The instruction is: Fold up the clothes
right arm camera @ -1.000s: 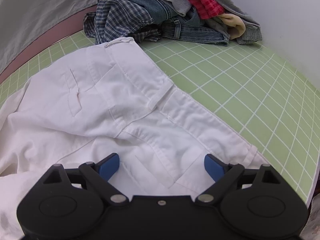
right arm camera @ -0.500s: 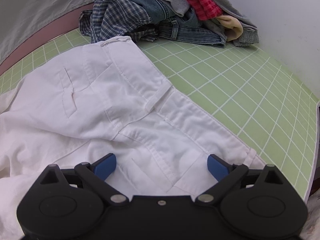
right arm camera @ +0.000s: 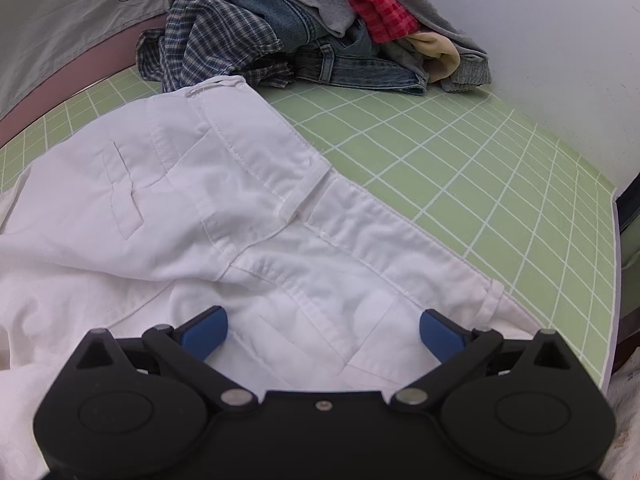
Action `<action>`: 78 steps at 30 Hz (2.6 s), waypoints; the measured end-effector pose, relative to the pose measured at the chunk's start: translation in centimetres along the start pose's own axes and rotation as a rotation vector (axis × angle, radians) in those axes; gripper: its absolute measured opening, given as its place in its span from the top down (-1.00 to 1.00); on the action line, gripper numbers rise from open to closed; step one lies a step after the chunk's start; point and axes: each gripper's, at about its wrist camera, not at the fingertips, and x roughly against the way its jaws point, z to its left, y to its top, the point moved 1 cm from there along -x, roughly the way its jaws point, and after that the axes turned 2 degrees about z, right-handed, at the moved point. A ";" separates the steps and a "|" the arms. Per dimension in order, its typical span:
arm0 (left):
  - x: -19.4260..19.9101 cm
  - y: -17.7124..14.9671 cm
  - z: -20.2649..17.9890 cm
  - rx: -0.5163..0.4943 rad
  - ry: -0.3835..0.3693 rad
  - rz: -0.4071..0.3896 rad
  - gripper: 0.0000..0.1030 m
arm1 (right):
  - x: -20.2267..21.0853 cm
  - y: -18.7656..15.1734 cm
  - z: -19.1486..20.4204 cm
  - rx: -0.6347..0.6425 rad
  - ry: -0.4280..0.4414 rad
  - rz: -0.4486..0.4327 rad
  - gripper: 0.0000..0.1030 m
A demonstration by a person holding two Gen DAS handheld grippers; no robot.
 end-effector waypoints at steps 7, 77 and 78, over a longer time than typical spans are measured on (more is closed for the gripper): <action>-2.1 2.2 -2.8 -0.225 -0.071 -0.028 -0.54 | 0.5 -0.2 0.9 -0.027 -0.077 -0.005 -1.00; 2.0 -9.0 -2.0 -0.246 -0.183 0.116 0.75 | 0.8 -0.7 0.0 -0.062 -0.029 -0.044 -1.00; 2.2 -8.9 -2.0 -0.255 -0.178 0.103 0.84 | 0.8 -0.6 0.0 -0.060 -0.028 -0.045 -1.00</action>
